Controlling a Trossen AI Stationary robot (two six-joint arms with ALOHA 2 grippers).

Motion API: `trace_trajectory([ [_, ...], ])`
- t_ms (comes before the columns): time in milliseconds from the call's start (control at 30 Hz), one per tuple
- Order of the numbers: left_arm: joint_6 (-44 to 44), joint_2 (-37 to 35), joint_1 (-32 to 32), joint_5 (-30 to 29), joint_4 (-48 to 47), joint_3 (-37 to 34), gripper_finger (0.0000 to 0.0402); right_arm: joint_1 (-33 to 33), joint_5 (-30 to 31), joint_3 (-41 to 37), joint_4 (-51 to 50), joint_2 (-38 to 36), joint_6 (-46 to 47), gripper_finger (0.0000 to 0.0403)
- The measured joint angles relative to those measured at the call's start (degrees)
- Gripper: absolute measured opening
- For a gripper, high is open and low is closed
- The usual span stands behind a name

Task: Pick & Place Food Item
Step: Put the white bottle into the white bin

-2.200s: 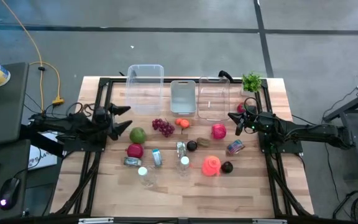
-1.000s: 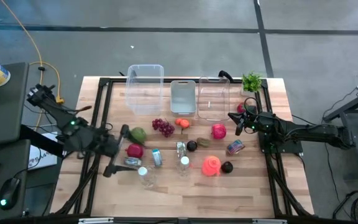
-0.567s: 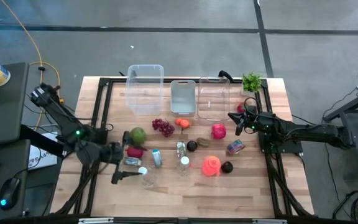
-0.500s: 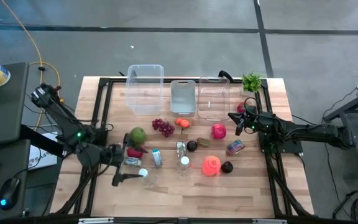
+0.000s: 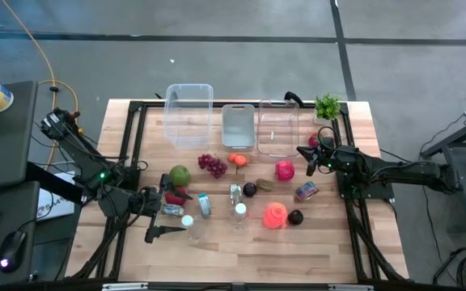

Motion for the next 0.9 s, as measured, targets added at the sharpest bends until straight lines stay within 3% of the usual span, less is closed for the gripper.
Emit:
trace_trajectory([
  [533, -1.58, 4.45, -0.46, 0.08, -0.10, 0.00, 0.0399, 0.01, -0.01, 0.01, 0.00, 0.01, 0.00, 0.0003],
  [900, 1.83, 7.50, 0.37, 0.09, -1.38, 0.00, 0.0399, 0.01, -0.02, 0.00, 0.00, 0.01, 0.00, 0.0003],
])
